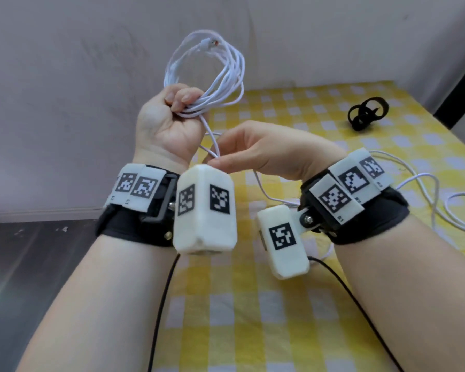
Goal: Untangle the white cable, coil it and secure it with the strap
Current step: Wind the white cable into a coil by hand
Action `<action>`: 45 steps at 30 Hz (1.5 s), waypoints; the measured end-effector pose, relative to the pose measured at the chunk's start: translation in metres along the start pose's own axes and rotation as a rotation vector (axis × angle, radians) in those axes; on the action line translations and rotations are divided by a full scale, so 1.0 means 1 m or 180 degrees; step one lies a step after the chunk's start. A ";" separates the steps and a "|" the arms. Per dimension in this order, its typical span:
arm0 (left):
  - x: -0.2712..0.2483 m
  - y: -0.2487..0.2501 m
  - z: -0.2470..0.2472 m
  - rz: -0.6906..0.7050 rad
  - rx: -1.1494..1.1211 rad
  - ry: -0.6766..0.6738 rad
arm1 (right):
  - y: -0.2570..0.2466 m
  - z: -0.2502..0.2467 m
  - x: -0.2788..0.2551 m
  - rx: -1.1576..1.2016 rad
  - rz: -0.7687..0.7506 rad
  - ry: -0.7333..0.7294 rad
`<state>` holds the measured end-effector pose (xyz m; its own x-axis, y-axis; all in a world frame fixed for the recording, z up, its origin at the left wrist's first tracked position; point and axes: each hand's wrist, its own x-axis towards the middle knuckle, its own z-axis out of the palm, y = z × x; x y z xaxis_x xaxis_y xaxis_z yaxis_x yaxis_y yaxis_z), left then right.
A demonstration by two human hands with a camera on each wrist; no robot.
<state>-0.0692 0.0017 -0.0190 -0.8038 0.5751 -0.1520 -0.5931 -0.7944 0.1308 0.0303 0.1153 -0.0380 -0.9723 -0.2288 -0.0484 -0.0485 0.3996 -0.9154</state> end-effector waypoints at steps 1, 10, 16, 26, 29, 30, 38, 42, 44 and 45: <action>-0.001 0.002 0.000 0.0028 -0.0038 0.0187 | -0.004 0.000 0.002 -0.0093 0.0036 0.0026; -0.011 0.009 -0.009 0.0211 -0.0094 0.1046 | -0.040 0.005 -0.003 -0.1397 0.0652 -0.0302; -0.026 0.000 0.005 0.0493 -0.0092 0.0921 | -0.050 0.014 -0.015 -0.1514 0.0943 -0.0785; -0.038 -0.004 0.020 0.0677 0.0394 0.0687 | -0.037 -0.007 -0.036 -0.2570 0.1001 0.0626; -0.038 0.002 0.020 0.0665 0.0828 0.0620 | -0.031 -0.025 -0.044 -0.1882 0.1145 0.1297; -0.038 0.005 0.019 0.0629 0.0906 0.0603 | -0.030 -0.029 -0.048 -0.1558 0.1218 0.1499; -0.041 0.020 0.015 0.0637 0.1501 0.0573 | -0.008 -0.061 -0.063 -0.2015 0.2311 0.2624; -0.046 0.026 0.014 0.0710 0.1616 0.0573 | 0.000 -0.065 -0.073 -0.2273 0.2816 0.2567; -0.048 0.027 0.014 0.0687 0.1563 0.0528 | -0.002 -0.061 -0.071 -0.2366 0.2882 0.2179; -0.049 0.027 0.015 0.0668 0.1532 0.0497 | -0.006 -0.057 -0.069 -0.2421 0.2822 0.1871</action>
<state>-0.0466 -0.0447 0.0069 -0.9126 0.3490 -0.2132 -0.4040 -0.6887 0.6020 0.0846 0.1791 -0.0070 -0.6848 0.7117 -0.1568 0.7277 0.6562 -0.1997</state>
